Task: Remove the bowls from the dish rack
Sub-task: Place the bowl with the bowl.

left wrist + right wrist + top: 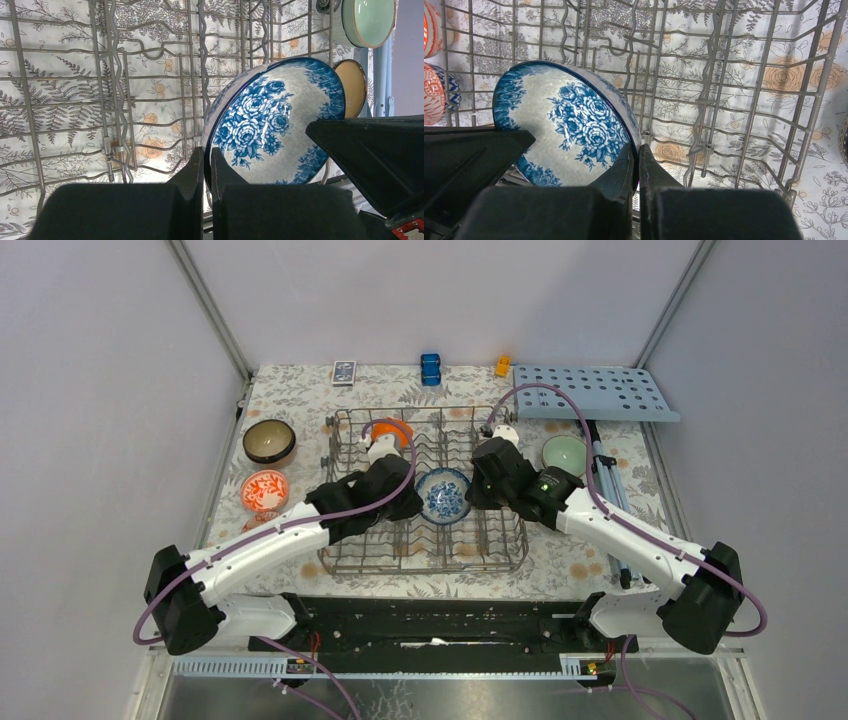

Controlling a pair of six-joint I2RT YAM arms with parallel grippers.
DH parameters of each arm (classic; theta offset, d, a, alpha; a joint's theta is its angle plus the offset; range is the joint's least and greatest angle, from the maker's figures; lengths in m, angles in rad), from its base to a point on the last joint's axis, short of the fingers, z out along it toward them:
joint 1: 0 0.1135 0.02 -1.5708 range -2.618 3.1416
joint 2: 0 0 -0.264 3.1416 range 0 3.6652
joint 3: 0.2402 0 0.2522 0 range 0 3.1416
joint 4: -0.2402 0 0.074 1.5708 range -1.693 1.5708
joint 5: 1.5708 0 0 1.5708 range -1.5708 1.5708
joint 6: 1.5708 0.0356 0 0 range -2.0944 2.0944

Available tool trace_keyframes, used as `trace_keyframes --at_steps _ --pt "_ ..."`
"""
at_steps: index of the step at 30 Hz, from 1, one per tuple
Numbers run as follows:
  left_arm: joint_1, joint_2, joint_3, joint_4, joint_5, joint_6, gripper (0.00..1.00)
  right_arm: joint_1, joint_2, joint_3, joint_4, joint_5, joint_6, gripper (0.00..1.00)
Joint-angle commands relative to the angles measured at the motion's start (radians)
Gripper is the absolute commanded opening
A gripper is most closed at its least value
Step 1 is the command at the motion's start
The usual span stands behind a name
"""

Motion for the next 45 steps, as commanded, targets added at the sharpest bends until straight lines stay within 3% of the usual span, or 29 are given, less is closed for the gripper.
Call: trace_keyframes --at_steps 1,2,5,6,10,15,24,30,39,45 --pt "-0.006 -0.014 0.025 0.004 -0.008 0.036 0.00 -0.007 -0.026 0.040 0.070 -0.047 0.009 0.02" --pt "-0.005 -0.022 0.023 0.005 -0.015 0.035 0.00 -0.007 -0.028 0.043 0.070 -0.060 0.003 0.12" --pt "-0.001 -0.041 0.019 -0.002 -0.047 0.046 0.00 -0.007 -0.036 0.064 0.058 -0.092 -0.009 0.55" --pt "0.007 -0.046 0.024 -0.011 -0.060 0.050 0.00 -0.007 -0.038 0.079 0.043 -0.097 -0.013 0.64" --pt "0.081 -0.078 0.052 -0.059 -0.071 0.074 0.00 -0.008 -0.065 0.140 -0.014 -0.089 -0.044 0.82" --pt "0.257 -0.167 0.097 -0.159 -0.084 0.102 0.00 -0.007 -0.143 0.133 -0.014 -0.072 -0.067 0.84" --pt "0.786 -0.324 0.075 -0.283 0.002 0.156 0.00 -0.008 -0.256 -0.099 0.152 -0.155 -0.054 0.83" --pt "0.907 -0.386 -0.021 -0.300 -0.062 0.012 0.00 -0.007 -0.276 -0.217 0.223 -0.231 -0.015 0.82" --pt "0.941 -0.448 -0.101 -0.338 -0.261 -0.240 0.00 -0.006 -0.284 -0.244 0.210 -0.282 -0.007 0.80" --pt "0.941 -0.440 -0.142 -0.418 -0.312 -0.388 0.00 -0.005 -0.337 -0.241 0.151 -0.240 -0.020 0.80"
